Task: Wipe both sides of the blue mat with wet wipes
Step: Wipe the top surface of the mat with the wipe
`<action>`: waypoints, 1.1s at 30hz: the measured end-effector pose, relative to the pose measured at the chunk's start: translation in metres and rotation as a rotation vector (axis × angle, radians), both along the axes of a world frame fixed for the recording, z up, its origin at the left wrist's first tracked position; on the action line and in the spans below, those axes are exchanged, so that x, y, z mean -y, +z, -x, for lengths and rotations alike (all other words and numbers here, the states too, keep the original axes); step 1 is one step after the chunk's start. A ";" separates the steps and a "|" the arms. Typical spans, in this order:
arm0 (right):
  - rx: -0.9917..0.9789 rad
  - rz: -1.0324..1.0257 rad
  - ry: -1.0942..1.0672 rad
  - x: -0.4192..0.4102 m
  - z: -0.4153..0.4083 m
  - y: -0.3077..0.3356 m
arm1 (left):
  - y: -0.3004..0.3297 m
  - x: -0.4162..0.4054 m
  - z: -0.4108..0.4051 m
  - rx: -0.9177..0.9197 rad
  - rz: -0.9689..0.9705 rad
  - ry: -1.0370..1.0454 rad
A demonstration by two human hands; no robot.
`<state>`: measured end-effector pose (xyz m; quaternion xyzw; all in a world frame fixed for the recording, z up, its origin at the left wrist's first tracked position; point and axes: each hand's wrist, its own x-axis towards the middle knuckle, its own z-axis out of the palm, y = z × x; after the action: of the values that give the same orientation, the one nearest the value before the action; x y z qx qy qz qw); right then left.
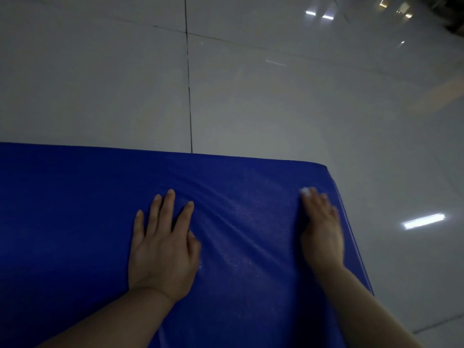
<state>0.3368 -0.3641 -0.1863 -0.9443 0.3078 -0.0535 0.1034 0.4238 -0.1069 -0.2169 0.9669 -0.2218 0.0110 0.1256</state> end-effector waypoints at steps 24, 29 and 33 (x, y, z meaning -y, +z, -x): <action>0.058 0.010 0.537 -0.098 -0.003 -0.010 | 0.000 0.000 -0.002 0.011 -0.028 0.000; 0.018 0.012 -0.166 -0.009 0.031 -0.001 | -0.001 0.001 -0.002 -0.003 -0.008 0.003; 0.061 0.021 0.077 -0.057 0.017 -0.005 | 0.000 0.001 -0.002 -0.008 -0.012 0.001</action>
<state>0.3196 -0.3067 -0.1912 -0.9544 0.2674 -0.0815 0.1045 0.4255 -0.1082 -0.2164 0.9678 -0.2206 0.0058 0.1209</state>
